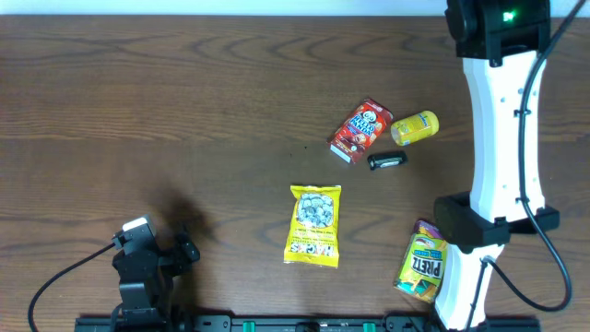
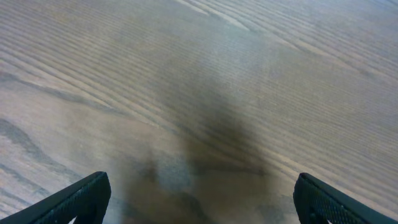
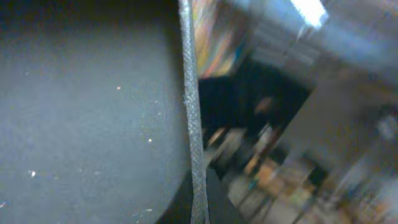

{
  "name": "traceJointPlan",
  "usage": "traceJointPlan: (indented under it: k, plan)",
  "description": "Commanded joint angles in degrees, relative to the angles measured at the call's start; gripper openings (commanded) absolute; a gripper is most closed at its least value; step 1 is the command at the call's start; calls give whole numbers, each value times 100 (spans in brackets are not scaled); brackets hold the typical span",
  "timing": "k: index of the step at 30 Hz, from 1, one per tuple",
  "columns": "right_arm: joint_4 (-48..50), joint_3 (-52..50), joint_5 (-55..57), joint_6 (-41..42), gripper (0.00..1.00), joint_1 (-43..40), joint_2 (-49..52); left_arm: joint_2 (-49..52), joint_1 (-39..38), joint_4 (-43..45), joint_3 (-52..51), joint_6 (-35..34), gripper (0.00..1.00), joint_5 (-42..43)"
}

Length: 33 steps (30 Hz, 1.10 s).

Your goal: 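Lift and invert the box with the right gripper, dumping snacks onto table, then swing the empty box left and drop it near the left arm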

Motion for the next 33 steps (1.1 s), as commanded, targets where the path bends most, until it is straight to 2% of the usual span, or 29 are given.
traceJointPlan:
  k: [1,4,9,13,17,22,26,28,30,31,32,33]
  plan:
    - [-474,-238,133,1054,1,-11,-24,-28,17,-133,-83,-17,95,-79]
    - [-813,-831,52,1703,1,-31,-24,-28,17,-133,-83,-17,95,-79]
    - [-1023,-2009,-1351,2649,1,-39,-17,-28,17,-136,-83,-17,95,-79]
    - [-1019,-3281,-1720,3506,1,155,-17,-28,17,-133,-83,-17,95,-79]
    - [-1054,-3858,-1735,3829,1,254,-17,-28,17,-133,-83,-17,95,-79]
    - [-999,-4000,-1738,3862,1,313,-17,-28,17,-133,-83,-17,95,-79]
    - [369,-3727,-2559,3587,1,302,-68,-28,17,-136,-83,-17,95,-79]
    - [1519,-3388,-2850,3578,1,271,-151,-28,17,-133,-83,-17,95,-79]
    - [3062,-2719,-2846,3346,1,216,-313,-28,17,-133,-83,-17,95,-79]
    - [3534,-2398,-2844,3287,20,199,-400,-28,17,-136,-83,-17,95,-79]
    - [3663,-2070,-2824,3169,99,170,-509,-28,17,-133,-83,-17,95,-79]
    - [3504,-1878,-2723,3025,99,162,-590,-28,17,-136,-83,-17,95,-79]
